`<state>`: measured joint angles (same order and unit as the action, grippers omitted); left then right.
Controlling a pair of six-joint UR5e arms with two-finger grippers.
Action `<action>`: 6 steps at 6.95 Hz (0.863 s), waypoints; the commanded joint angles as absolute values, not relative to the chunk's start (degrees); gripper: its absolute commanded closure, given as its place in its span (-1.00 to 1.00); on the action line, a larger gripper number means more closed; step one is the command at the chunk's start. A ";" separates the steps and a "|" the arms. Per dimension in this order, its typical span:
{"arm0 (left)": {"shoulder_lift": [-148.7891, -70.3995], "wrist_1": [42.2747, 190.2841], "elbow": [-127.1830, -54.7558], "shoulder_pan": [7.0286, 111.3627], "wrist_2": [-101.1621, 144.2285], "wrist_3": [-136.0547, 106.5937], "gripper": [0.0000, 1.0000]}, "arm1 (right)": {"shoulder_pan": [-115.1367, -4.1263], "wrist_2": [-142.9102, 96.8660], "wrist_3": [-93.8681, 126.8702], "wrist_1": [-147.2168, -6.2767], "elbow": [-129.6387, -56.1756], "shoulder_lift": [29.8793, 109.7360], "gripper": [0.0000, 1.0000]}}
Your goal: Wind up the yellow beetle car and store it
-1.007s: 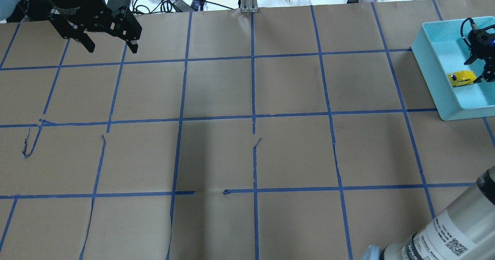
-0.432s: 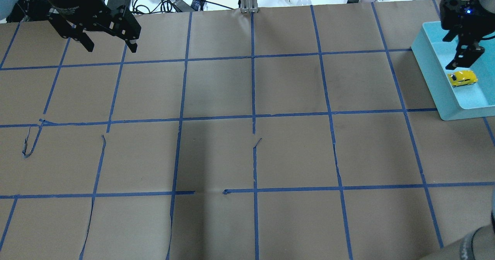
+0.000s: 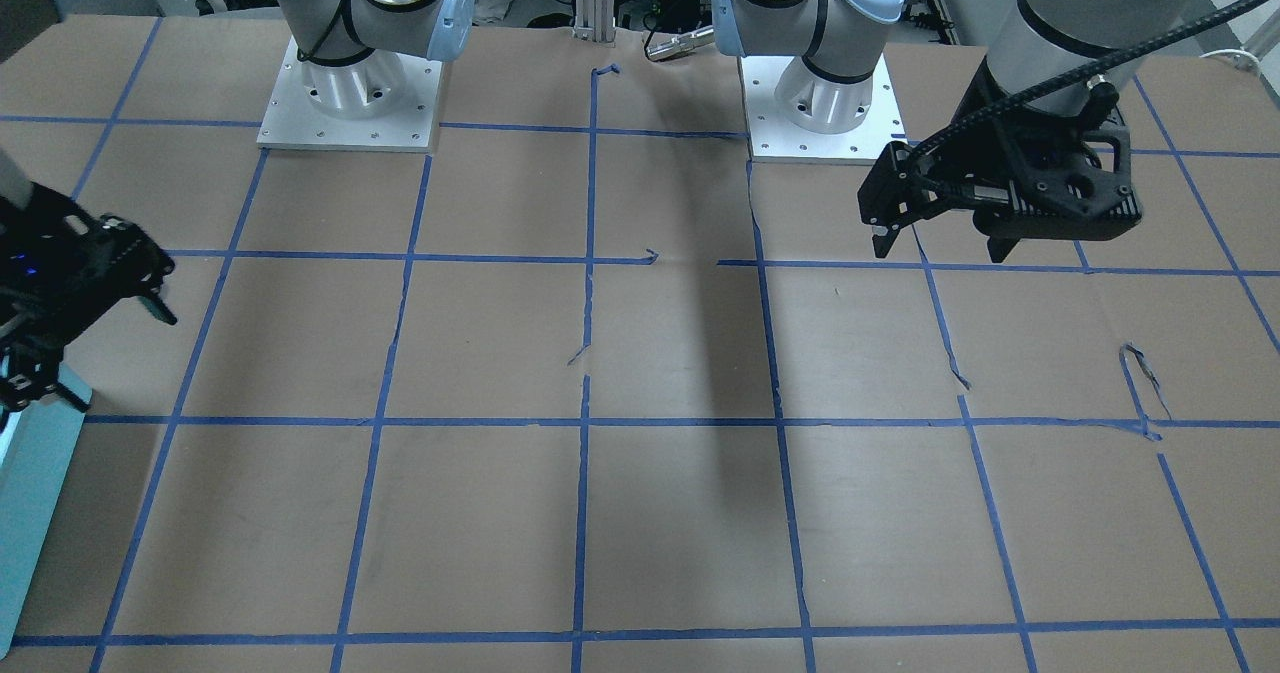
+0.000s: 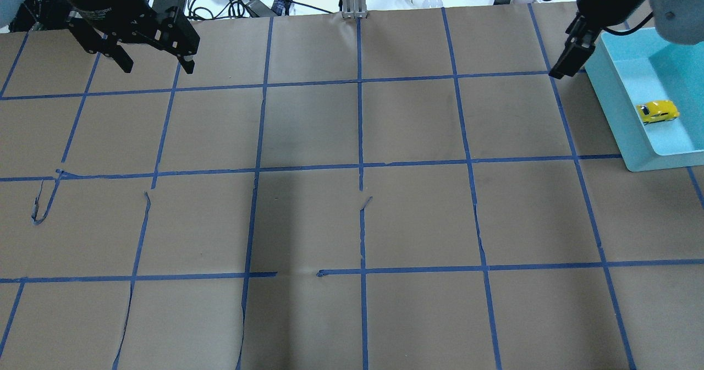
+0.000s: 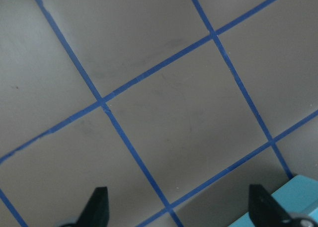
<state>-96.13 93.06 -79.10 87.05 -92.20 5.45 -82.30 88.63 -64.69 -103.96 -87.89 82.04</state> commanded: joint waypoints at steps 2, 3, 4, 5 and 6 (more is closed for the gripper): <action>-96.06 92.64 -79.10 87.01 -92.20 5.45 -1.00 | -93.15 91.06 -20.36 -103.18 -87.54 85.42 -1.00; -95.98 92.64 -79.19 86.92 -92.28 5.45 -1.00 | -93.60 90.97 -6.73 -101.01 -87.37 86.47 -1.00; -95.98 92.55 -79.19 87.01 -92.20 5.45 -1.00 | -93.43 91.05 -2.42 -96.55 -86.32 87.96 -1.00; -95.89 92.64 -79.19 87.01 -92.20 5.45 -1.00 | -92.99 91.14 -0.29 -91.37 -84.31 88.50 -1.00; -95.98 92.55 -79.19 87.01 -92.20 5.45 -1.00 | -92.99 91.32 -1.05 -90.19 -83.07 88.42 -1.00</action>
<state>-95.94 92.60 -79.18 87.00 -92.20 5.45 -93.12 91.15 -2.31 -93.35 -84.80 88.10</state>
